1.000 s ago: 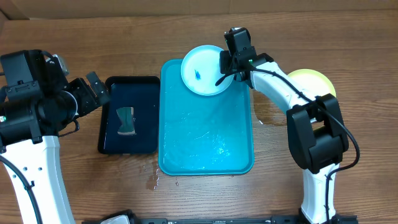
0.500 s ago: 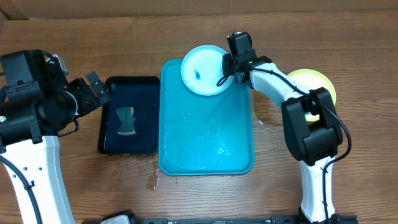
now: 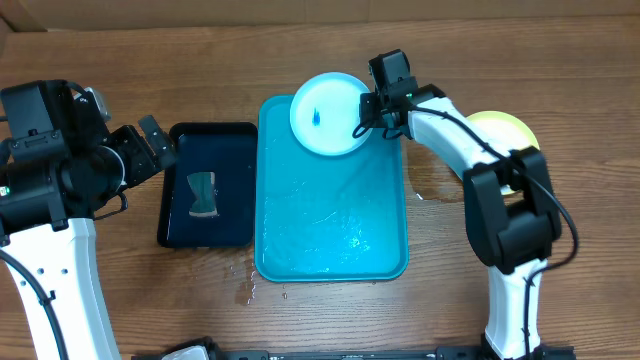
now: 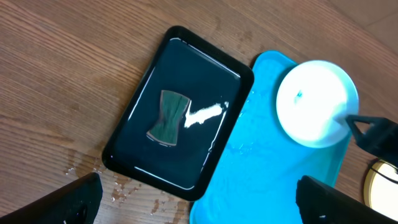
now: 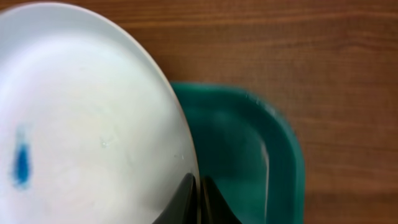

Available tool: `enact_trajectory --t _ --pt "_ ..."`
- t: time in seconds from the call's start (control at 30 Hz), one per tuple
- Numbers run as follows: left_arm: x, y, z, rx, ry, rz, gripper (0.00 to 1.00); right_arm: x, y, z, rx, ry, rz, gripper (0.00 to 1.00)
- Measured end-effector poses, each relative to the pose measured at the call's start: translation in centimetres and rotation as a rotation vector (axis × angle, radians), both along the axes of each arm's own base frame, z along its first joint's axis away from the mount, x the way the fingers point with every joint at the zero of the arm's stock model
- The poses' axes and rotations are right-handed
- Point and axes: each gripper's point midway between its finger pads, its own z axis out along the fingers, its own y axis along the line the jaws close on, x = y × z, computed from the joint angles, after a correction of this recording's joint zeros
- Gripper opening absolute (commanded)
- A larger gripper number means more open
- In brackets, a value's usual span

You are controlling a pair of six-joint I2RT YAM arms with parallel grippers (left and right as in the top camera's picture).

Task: Clean dirty plates on tray and stack at the side
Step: 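Grip the white plate's rim and slide it toward the tray center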

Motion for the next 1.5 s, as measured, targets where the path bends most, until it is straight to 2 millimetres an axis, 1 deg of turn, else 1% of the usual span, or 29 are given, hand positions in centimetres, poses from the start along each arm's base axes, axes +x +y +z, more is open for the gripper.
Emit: enact_trajectory --t 0.07,0.17,0.2,0.27,0.33,0.37,0.5,0.57,0.7,0.8,0.93,1.03,1.1,1.13,1.2,1.27,1.37,1.5 --pt "0.0 0.0 0.0 0.000 0.000 0.000 1.00 -1.8 -0.3 1.6 0.000 0.047 0.014 0.04" --pt "0.0 0.0 0.0 0.000 0.000 0.000 1.00 -5.0 -0.8 4.8 0.010 0.113 0.026 0.04" --pt "0.0 0.0 0.0 0.000 0.000 0.000 1.00 -6.0 -0.9 5.6 0.021 0.137 0.020 0.04" --pt "0.0 0.0 0.0 0.000 0.000 0.000 1.00 -8.1 -1.4 6.3 0.028 0.210 0.000 0.04" --pt "0.0 0.0 0.0 0.000 0.000 0.000 1.00 -10.1 -1.7 6.1 0.036 0.295 -0.037 0.04" --pt "0.0 0.0 0.0 0.000 0.000 0.000 1.00 -10.8 -1.9 5.7 0.039 0.328 -0.057 0.04" --pt "0.0 0.0 0.0 0.000 0.000 0.000 1.00 -13.0 -2.4 3.0 0.053 0.429 -0.162 0.04" --pt "0.0 0.0 0.0 0.000 0.000 0.000 1.00 -13.6 -2.4 1.6 0.065 0.452 -0.197 0.04" --pt "0.0 0.0 0.0 0.000 0.000 0.000 1.00 -14.2 -1.9 -0.7 0.092 0.461 -0.227 0.04" --pt "0.0 0.0 0.0 0.000 0.000 0.000 1.00 -14.5 -0.9 -1.7 0.111 0.457 -0.217 0.04" --pt "0.0 0.0 0.0 0.000 0.000 0.000 1.00 -15.2 0.5 -1.9 0.113 0.460 -0.188 0.04" --pt "0.0 0.0 0.0 0.000 0.000 0.000 1.00 -15.7 1.3 -1.9 0.111 0.464 -0.170 0.06" --pt "0.0 0.0 0.0 0.000 0.000 0.000 1.00 -15.9 1.7 -1.9 0.112 0.465 -0.166 0.23" --pt "0.0 0.0 0.0 0.000 0.000 0.000 1.00 -15.9 1.8 -1.9 0.111 0.464 -0.164 0.26" --pt "0.0 0.0 0.0 0.000 0.000 0.000 1.00 -15.9 1.9 -1.9 0.113 0.462 -0.161 0.29" --pt "0.0 0.0 0.0 0.000 0.000 0.000 1.00 -15.8 2.0 -1.9 0.115 0.458 -0.161 0.31" --pt "0.0 0.0 0.0 0.000 0.000 0.000 1.00 -15.8 2.0 -1.8 0.116 0.455 -0.161 0.30" --pt "0.0 0.0 0.0 0.000 0.000 0.000 1.00 -16.8 1.5 -2.0 0.097 0.498 -0.184 0.30"
